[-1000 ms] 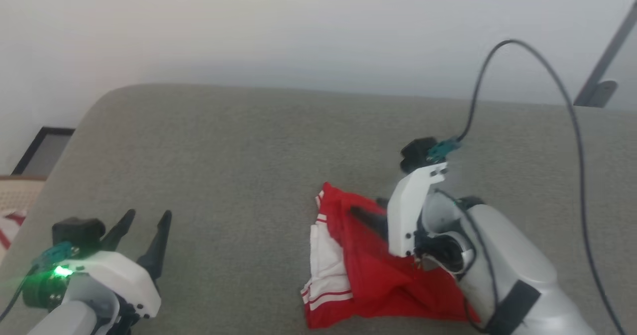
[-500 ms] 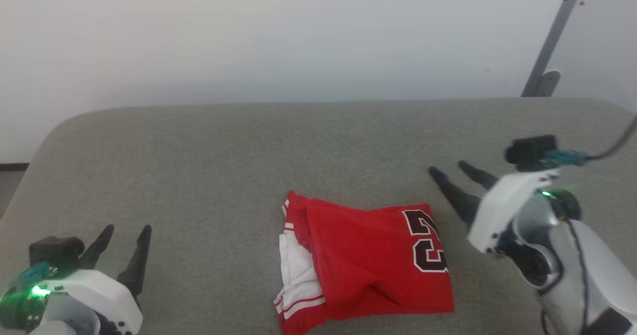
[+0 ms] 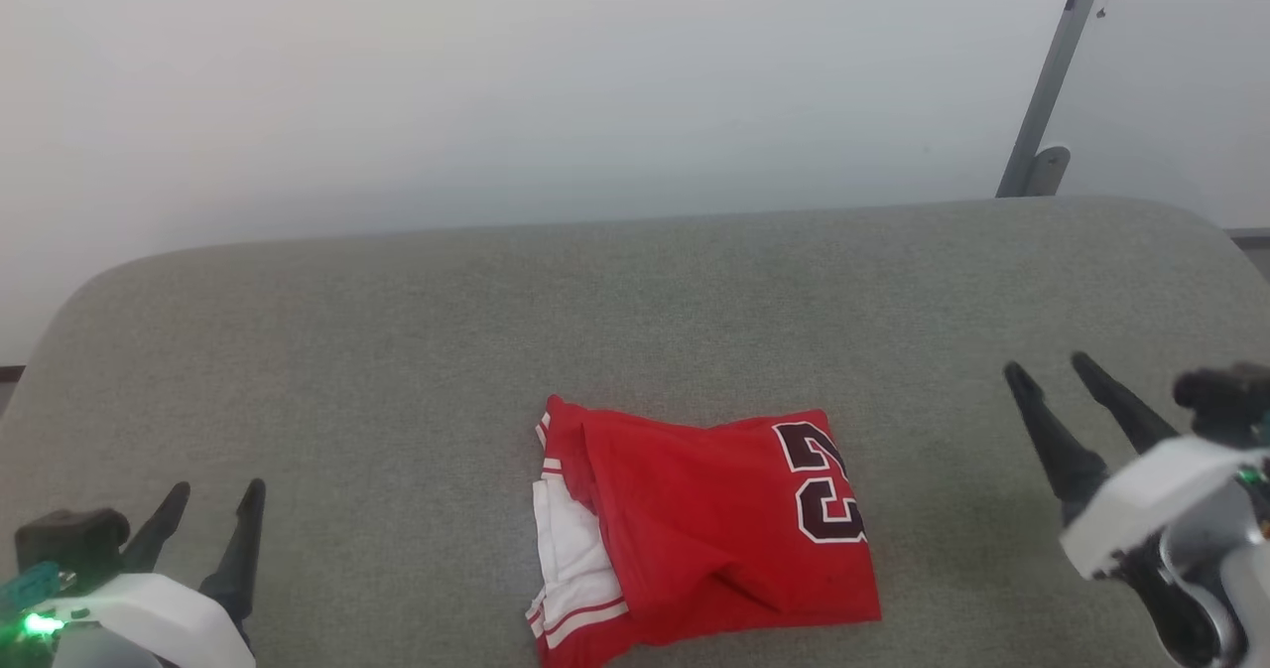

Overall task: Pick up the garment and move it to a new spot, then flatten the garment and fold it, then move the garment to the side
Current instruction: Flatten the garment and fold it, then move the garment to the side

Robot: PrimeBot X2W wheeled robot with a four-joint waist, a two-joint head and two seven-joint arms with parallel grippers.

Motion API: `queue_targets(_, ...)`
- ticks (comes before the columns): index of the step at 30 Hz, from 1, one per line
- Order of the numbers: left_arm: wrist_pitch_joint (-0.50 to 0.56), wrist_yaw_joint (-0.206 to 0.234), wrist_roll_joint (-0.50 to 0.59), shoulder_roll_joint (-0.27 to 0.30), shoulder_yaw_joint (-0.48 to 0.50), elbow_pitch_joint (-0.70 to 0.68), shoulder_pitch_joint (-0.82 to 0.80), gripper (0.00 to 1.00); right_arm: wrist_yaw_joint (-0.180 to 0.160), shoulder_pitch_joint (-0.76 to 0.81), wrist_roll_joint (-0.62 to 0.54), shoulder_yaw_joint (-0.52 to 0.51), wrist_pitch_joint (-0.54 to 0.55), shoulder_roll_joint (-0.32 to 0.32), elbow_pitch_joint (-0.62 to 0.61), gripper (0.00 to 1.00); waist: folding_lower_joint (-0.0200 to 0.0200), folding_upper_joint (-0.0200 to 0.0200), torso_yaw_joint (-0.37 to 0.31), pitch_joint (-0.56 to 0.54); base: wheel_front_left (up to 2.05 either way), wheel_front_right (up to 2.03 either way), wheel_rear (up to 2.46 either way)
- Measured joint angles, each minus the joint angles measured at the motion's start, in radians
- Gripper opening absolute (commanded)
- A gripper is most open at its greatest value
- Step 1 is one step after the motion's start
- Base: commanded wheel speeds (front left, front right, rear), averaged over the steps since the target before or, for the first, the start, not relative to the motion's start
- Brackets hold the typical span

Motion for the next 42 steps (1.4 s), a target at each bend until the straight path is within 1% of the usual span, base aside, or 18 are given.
queue_targets(4,-0.003,0.007,-0.002,0.002,0.016,-0.006,0.021,1.00,0.000,0.061,-0.018,-0.037,-0.037,-0.009,-0.007,1.00,0.0000,0.0000,-0.001,-0.006,0.00,0.00,0.00)
queue_targets(10,-0.010,0.013,-0.002,-0.002,0.043,-0.021,0.046,1.00,0.000,0.128,-0.027,-0.099,-0.061,0.006,-0.020,1.00,0.0000,0.0000,0.002,-0.013,0.00,0.00,0.00)
queue_targets(17,-0.010,0.016,0.009,-0.003,0.064,-0.030,0.064,1.00,0.000,0.165,-0.043,-0.142,-0.063,0.024,-0.035,1.00,0.0000,0.0000,0.012,-0.019,0.00,0.00,0.00)
queue_targets(24,-0.011,0.017,0.012,-0.004,0.071,-0.038,0.080,1.00,0.000,0.184,-0.059,-0.160,-0.052,0.042,-0.052,1.00,0.0000,0.0000,0.019,-0.022,0.00,0.00,0.00)
queue_targets(34,-0.010,0.023,0.021,-0.004,0.071,-0.053,0.080,1.00,0.000,0.185,-0.069,-0.165,-0.016,0.059,-0.062,1.00,0.0000,0.0000,0.036,-0.015,0.00,0.00,0.00)
queue_targets(42,0.011,0.025,0.031,-0.012,0.053,-0.070,0.057,1.00,0.000,0.151,-0.063,-0.096,0.082,0.068,-0.028,1.00,0.0000,0.0000,0.088,0.006,0.00,0.00,0.00)
